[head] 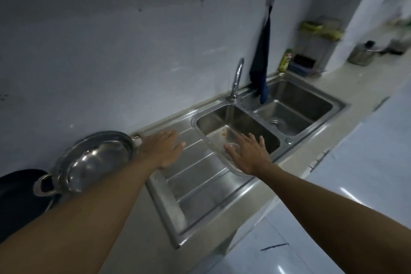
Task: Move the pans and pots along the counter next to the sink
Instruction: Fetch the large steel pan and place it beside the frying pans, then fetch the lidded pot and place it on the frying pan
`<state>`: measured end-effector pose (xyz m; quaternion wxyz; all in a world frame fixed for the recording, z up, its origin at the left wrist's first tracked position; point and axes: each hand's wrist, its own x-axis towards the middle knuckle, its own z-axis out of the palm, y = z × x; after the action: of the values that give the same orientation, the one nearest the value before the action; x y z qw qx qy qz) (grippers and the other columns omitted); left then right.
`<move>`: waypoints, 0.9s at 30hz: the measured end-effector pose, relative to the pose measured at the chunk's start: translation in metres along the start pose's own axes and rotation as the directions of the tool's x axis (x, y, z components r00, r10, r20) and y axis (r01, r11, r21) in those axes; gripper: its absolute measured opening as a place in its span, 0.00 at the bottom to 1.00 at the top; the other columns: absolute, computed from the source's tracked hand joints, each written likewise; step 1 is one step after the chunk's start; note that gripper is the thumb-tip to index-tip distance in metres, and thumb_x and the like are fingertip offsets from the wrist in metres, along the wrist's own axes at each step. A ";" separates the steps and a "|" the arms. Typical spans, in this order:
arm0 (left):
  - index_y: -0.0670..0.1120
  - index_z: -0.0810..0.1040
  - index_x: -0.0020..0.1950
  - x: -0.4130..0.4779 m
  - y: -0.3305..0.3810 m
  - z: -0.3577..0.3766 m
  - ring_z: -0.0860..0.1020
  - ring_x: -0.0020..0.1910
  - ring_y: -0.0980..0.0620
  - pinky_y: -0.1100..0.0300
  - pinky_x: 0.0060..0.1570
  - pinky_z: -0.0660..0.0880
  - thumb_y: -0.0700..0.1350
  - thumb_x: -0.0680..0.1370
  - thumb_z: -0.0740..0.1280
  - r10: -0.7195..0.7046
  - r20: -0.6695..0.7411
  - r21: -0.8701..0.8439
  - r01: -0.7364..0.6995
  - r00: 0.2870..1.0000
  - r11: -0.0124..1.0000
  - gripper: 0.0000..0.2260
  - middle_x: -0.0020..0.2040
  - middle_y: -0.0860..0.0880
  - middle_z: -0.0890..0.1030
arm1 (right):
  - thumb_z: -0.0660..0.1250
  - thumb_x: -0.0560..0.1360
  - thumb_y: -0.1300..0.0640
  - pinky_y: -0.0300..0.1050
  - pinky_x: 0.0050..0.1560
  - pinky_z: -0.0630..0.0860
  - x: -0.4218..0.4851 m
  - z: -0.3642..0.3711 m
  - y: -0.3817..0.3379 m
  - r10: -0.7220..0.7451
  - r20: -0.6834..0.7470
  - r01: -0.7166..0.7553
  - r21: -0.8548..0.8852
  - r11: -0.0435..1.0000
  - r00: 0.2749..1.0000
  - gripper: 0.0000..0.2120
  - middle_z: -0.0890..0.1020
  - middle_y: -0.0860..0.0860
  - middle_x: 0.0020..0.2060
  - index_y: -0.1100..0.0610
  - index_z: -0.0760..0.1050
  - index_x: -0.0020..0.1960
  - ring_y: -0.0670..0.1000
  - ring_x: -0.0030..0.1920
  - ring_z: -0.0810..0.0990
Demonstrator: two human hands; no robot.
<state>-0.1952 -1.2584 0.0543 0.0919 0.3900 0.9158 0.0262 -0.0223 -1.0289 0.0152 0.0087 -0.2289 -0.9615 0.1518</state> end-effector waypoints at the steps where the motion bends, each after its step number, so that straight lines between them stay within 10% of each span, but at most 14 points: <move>1: 0.47 0.69 0.67 0.006 0.017 0.000 0.71 0.70 0.41 0.46 0.66 0.68 0.61 0.82 0.51 0.023 0.011 -0.016 -0.023 1.000 1.000 0.23 0.72 0.44 0.72 | 0.45 0.81 0.31 0.65 0.79 0.44 -0.007 -0.006 0.016 0.027 -0.010 -0.027 0.022 0.999 1.000 0.35 0.65 0.54 0.79 0.50 0.59 0.80 0.58 0.81 0.56; 13: 0.49 0.59 0.80 0.102 0.275 0.024 0.60 0.79 0.46 0.46 0.75 0.59 0.61 0.83 0.50 0.269 0.101 -0.069 -0.263 0.958 0.962 0.28 0.81 0.48 0.61 | 0.44 0.78 0.27 0.64 0.79 0.49 -0.080 -0.067 0.250 0.349 -0.110 -0.337 0.110 0.935 0.931 0.40 0.71 0.53 0.76 0.51 0.64 0.78 0.57 0.78 0.64; 27: 0.53 0.64 0.77 0.195 0.536 0.052 0.70 0.73 0.43 0.42 0.69 0.69 0.64 0.81 0.49 0.491 0.160 -0.124 -0.476 0.856 0.871 0.28 0.76 0.49 0.69 | 0.47 0.78 0.28 0.58 0.78 0.57 -0.136 -0.123 0.474 0.588 -0.124 -0.547 0.256 0.797 0.799 0.39 0.72 0.54 0.75 0.53 0.64 0.79 0.56 0.76 0.67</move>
<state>0.0628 -0.7470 0.0381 0.1833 0.6041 0.7741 0.0483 0.3180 -0.6512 -0.0008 0.0818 -0.5194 -0.8207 0.2234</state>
